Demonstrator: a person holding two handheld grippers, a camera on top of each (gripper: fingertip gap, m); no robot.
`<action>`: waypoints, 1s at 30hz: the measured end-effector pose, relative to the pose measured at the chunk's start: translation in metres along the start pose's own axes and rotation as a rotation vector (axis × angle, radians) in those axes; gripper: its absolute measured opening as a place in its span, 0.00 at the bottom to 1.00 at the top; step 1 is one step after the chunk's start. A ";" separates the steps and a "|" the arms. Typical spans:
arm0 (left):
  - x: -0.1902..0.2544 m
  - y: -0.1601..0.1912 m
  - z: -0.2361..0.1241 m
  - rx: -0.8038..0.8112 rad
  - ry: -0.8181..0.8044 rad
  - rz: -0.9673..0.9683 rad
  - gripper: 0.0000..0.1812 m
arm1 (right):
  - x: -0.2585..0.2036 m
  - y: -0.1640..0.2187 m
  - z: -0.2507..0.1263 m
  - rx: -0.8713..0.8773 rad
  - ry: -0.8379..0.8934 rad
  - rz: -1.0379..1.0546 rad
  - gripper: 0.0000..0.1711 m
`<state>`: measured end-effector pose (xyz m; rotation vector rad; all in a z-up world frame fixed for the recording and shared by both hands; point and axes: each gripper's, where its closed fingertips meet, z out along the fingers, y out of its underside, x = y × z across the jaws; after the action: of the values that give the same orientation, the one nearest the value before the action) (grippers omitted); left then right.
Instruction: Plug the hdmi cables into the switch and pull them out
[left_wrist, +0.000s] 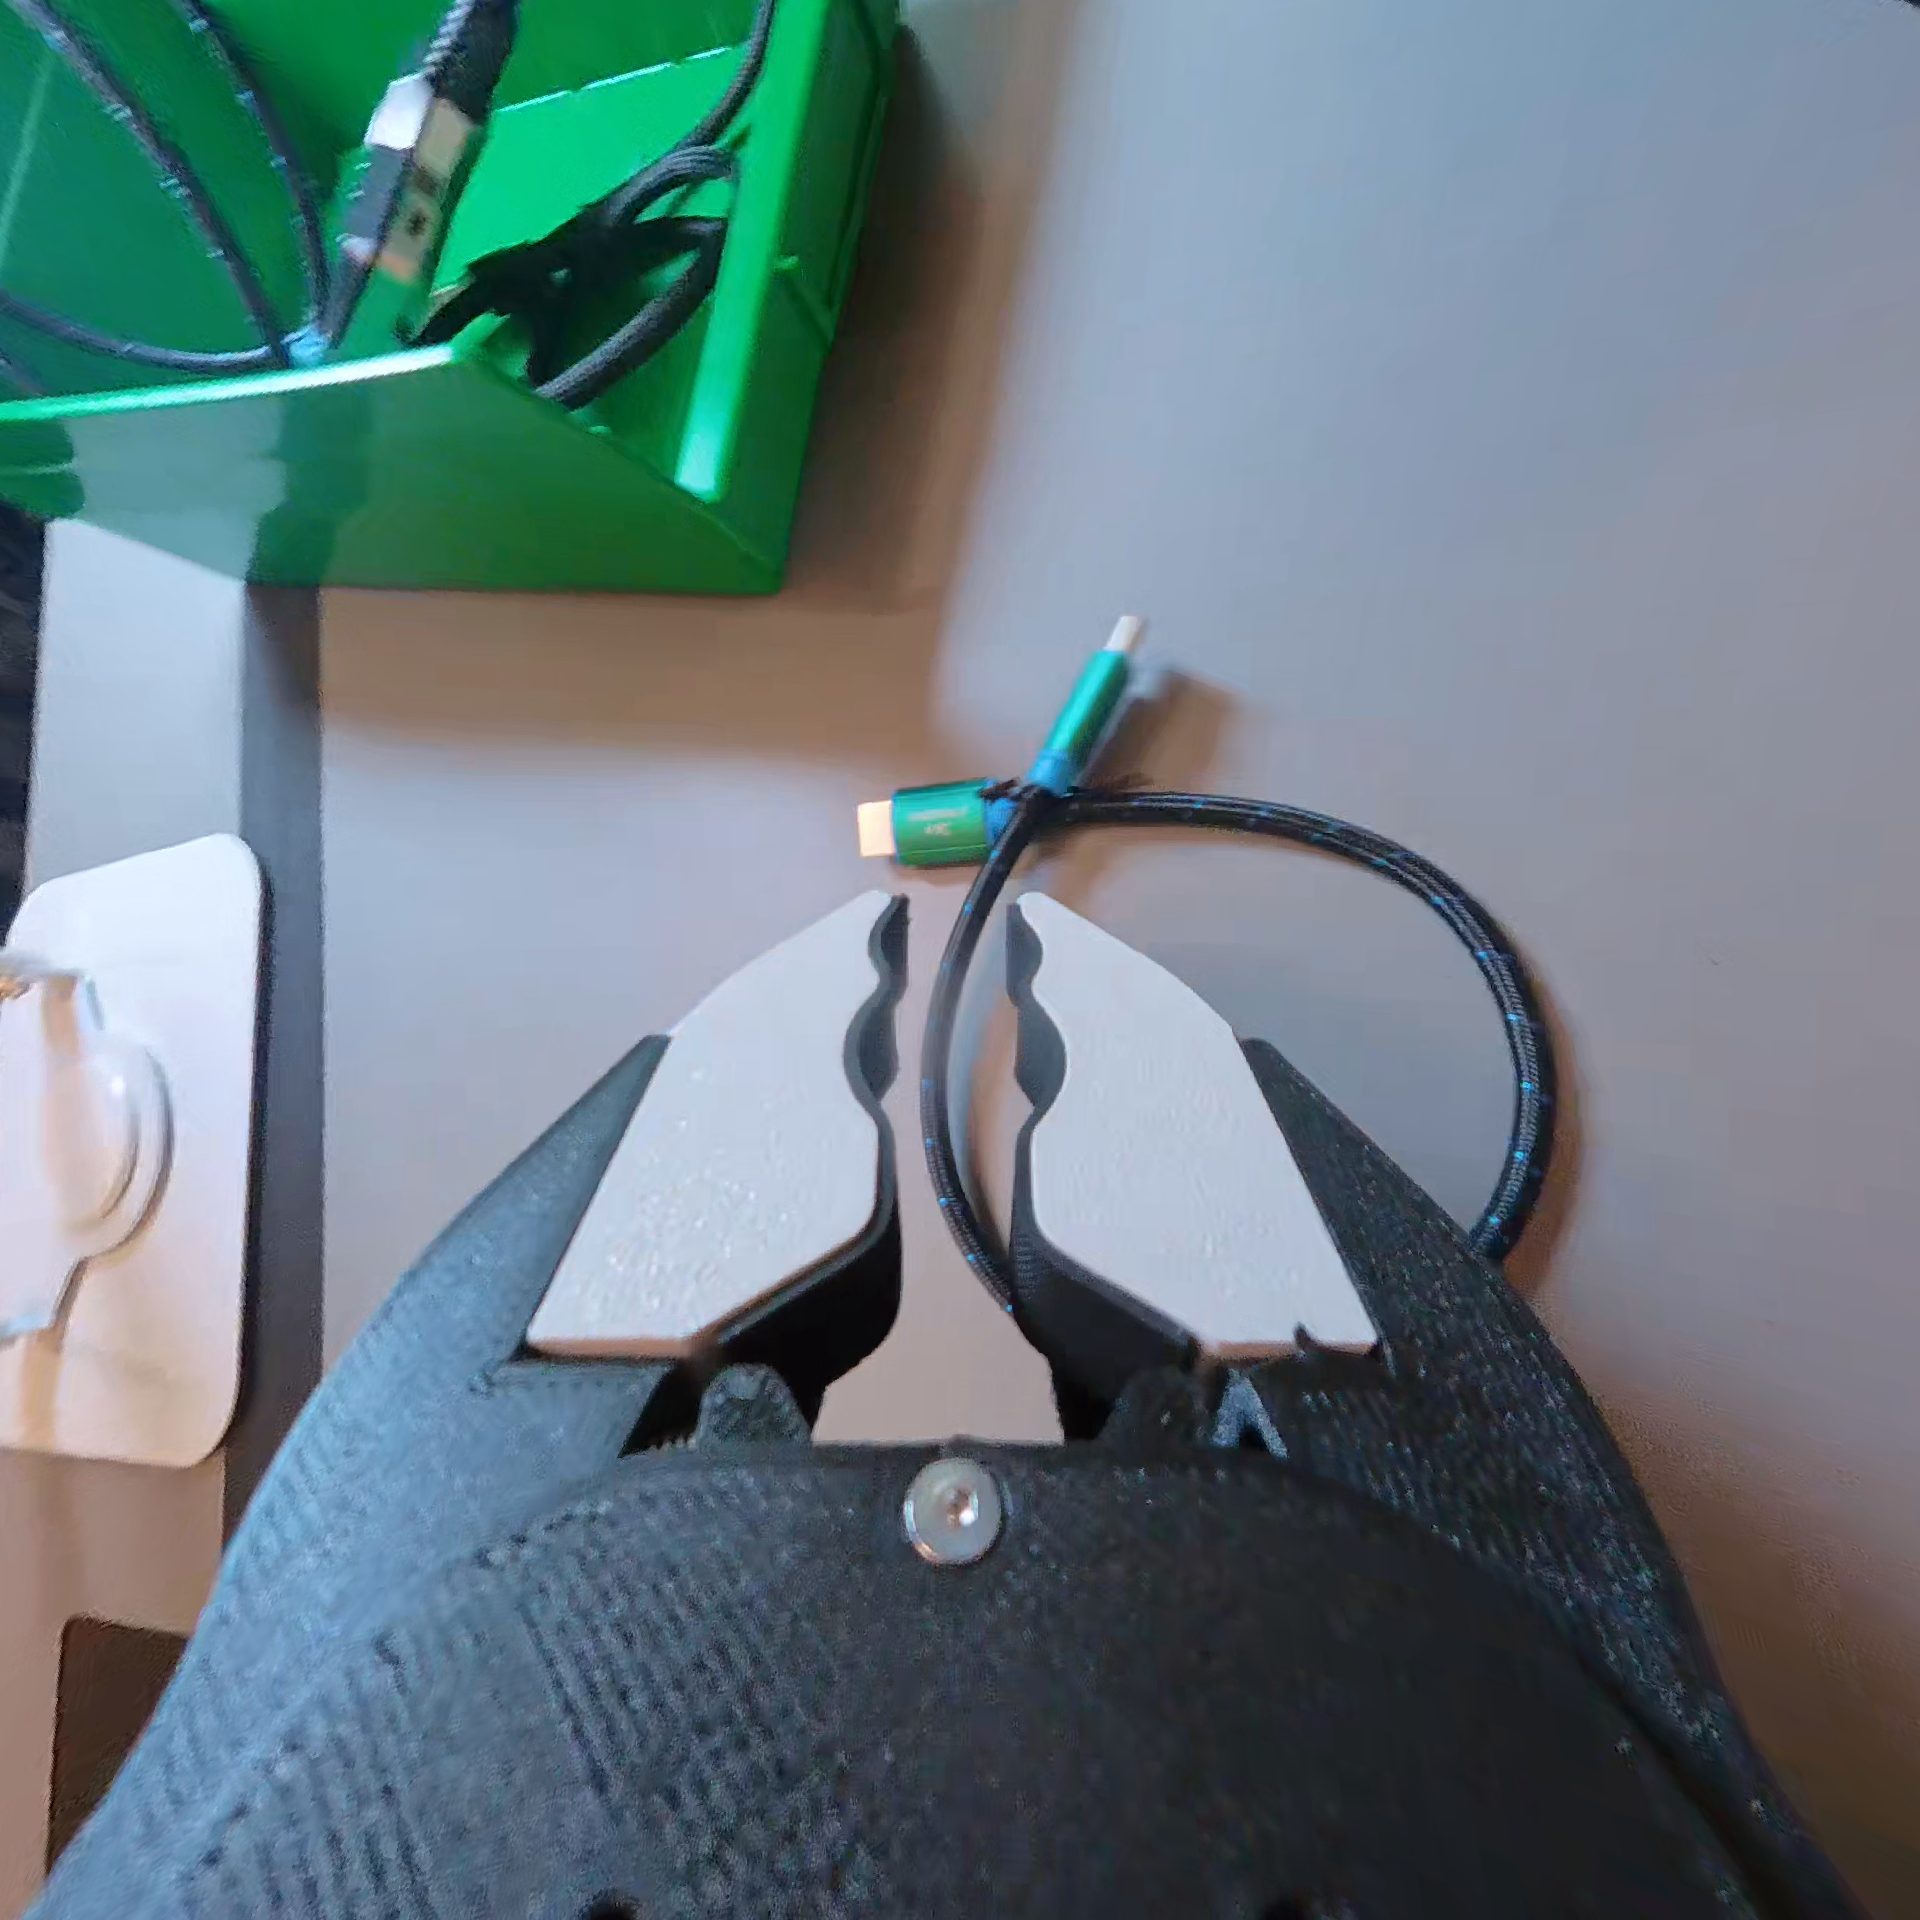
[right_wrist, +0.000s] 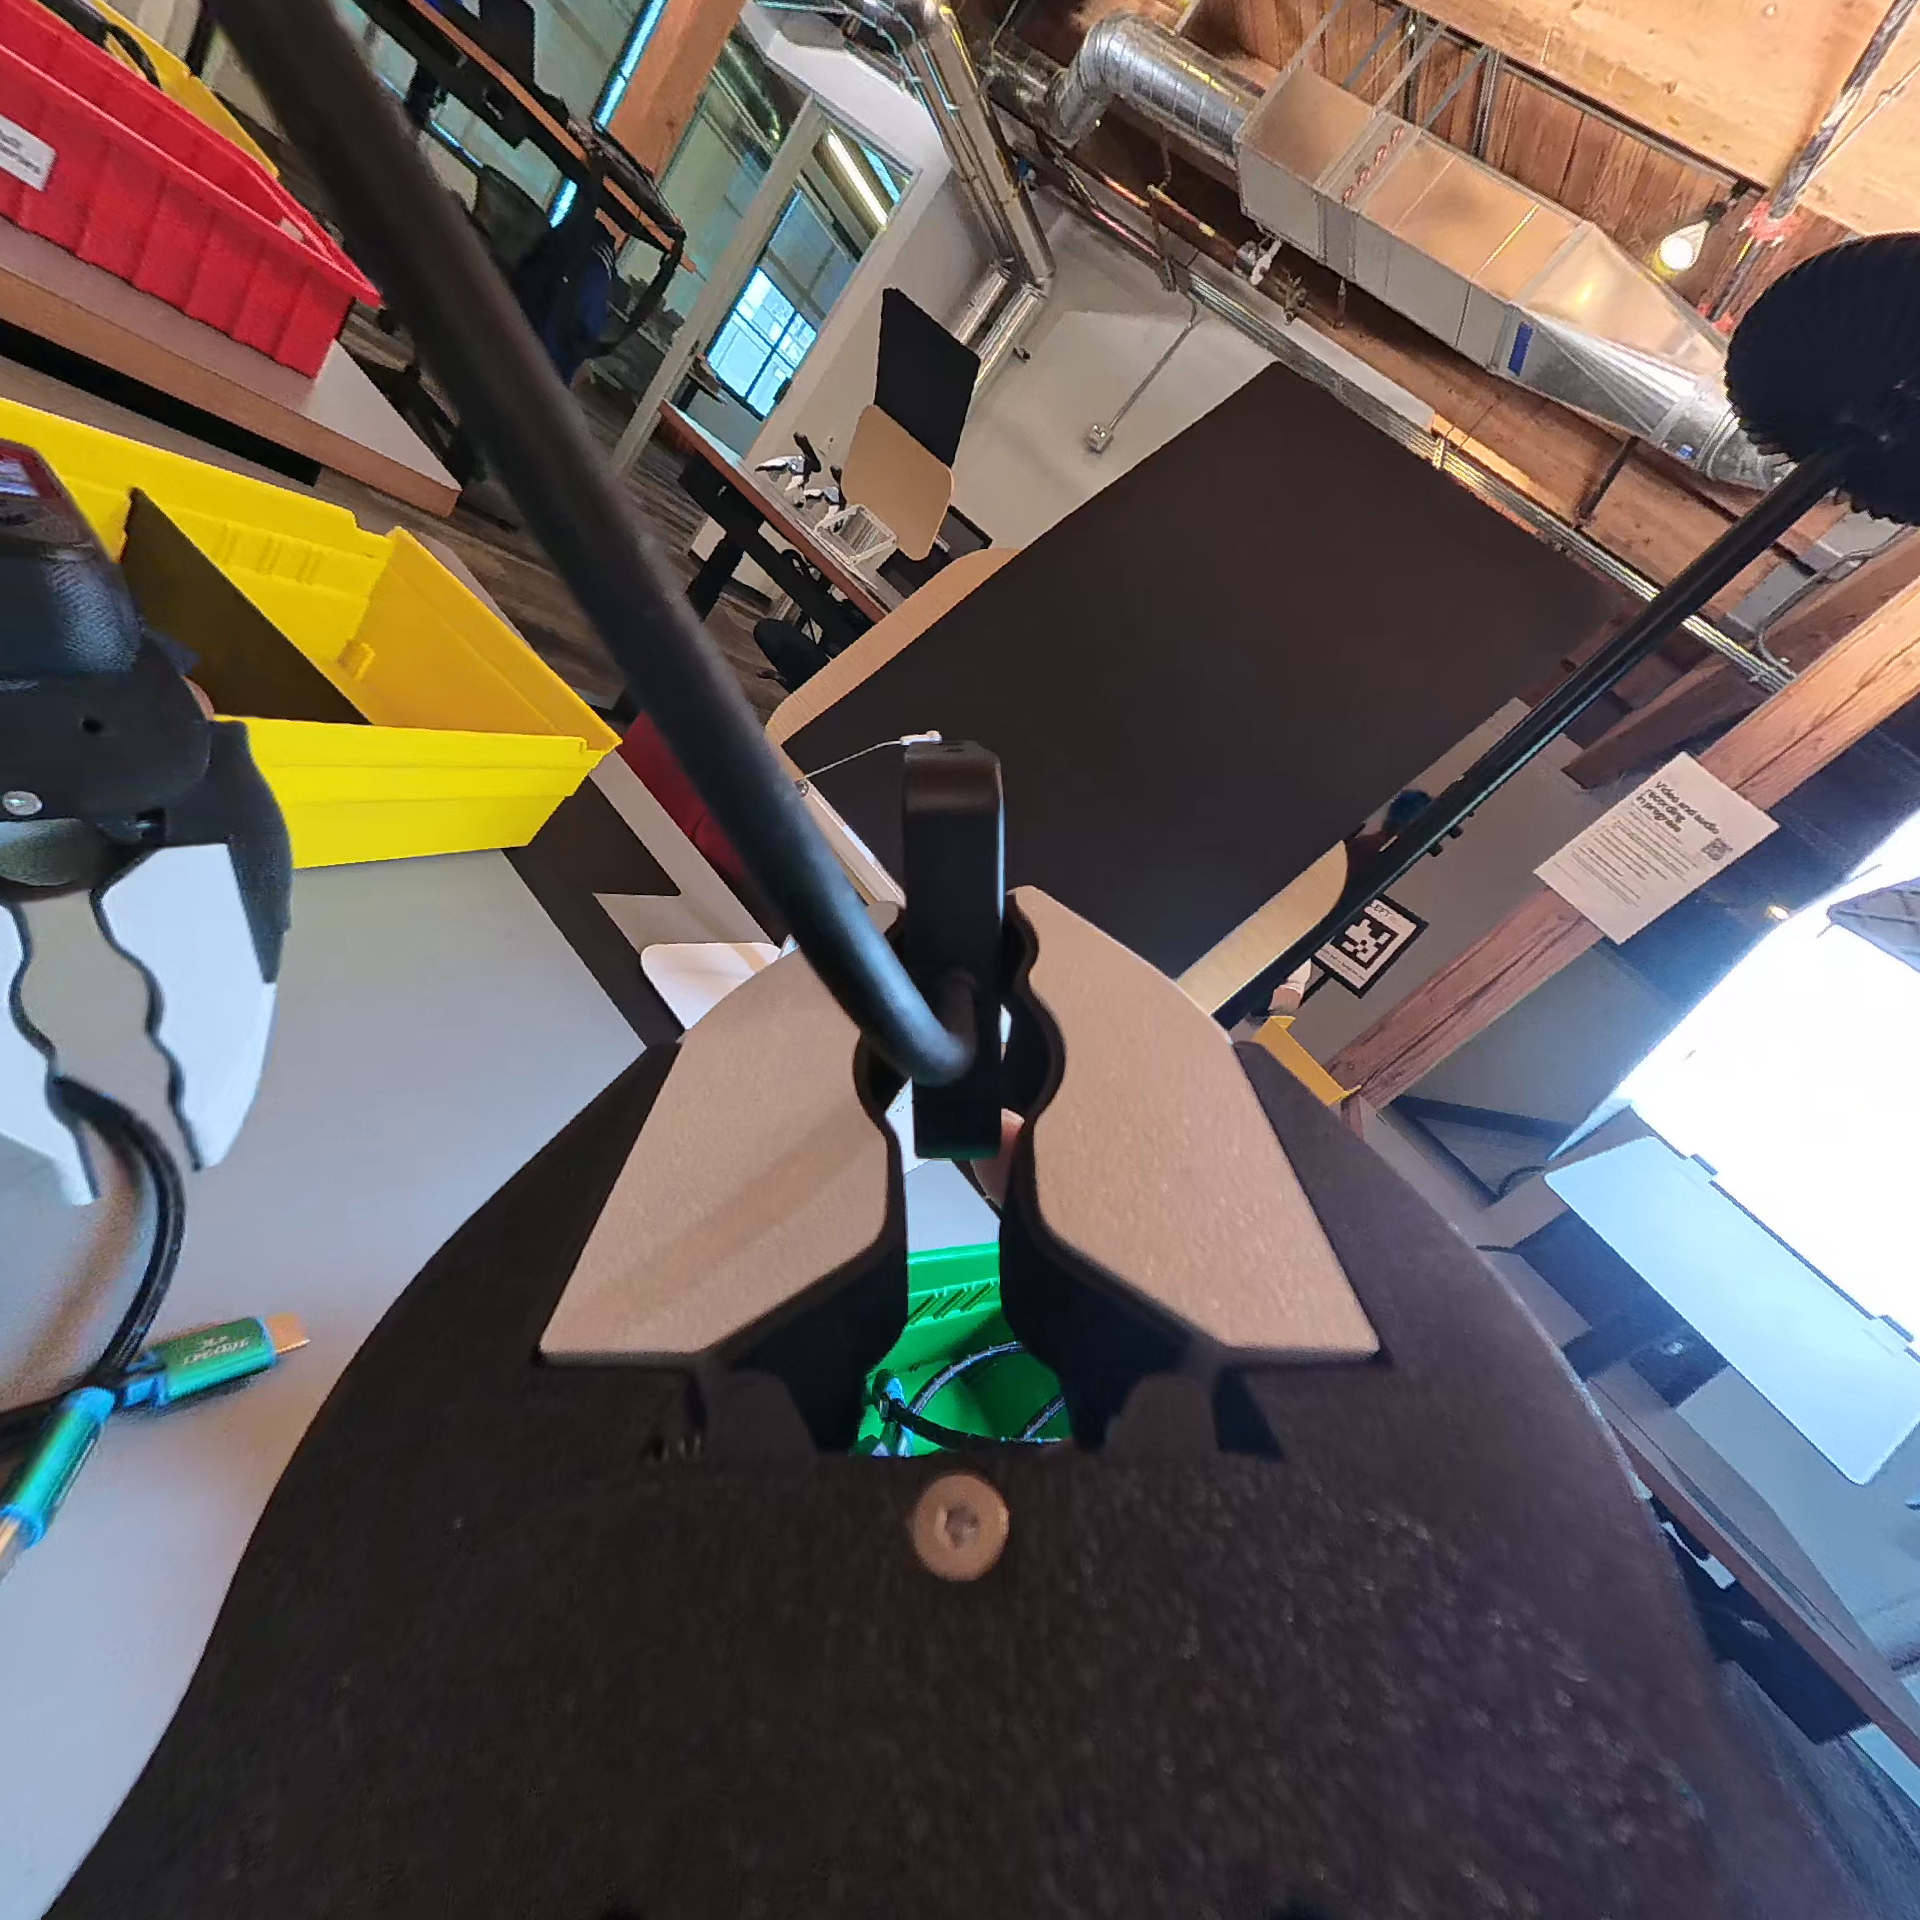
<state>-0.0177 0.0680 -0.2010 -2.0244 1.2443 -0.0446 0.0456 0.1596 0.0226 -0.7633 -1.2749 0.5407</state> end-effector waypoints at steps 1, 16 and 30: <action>-0.004 -0.003 -0.001 0.014 -0.016 -0.028 0.11 | 0.001 0.000 -0.001 0.002 0.003 0.002 0.08; 0.084 0.006 0.034 -0.127 0.183 -0.337 0.19 | 0.021 0.013 -0.008 -0.015 0.043 0.045 0.09; 0.033 0.016 0.002 -0.082 -0.036 -0.253 0.19 | 0.001 0.011 0.004 -0.031 -0.001 0.013 0.09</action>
<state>-0.0117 0.0395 -0.2234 -2.2338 0.9754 -0.0790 0.0427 0.1680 0.0151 -0.7979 -1.2826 0.5327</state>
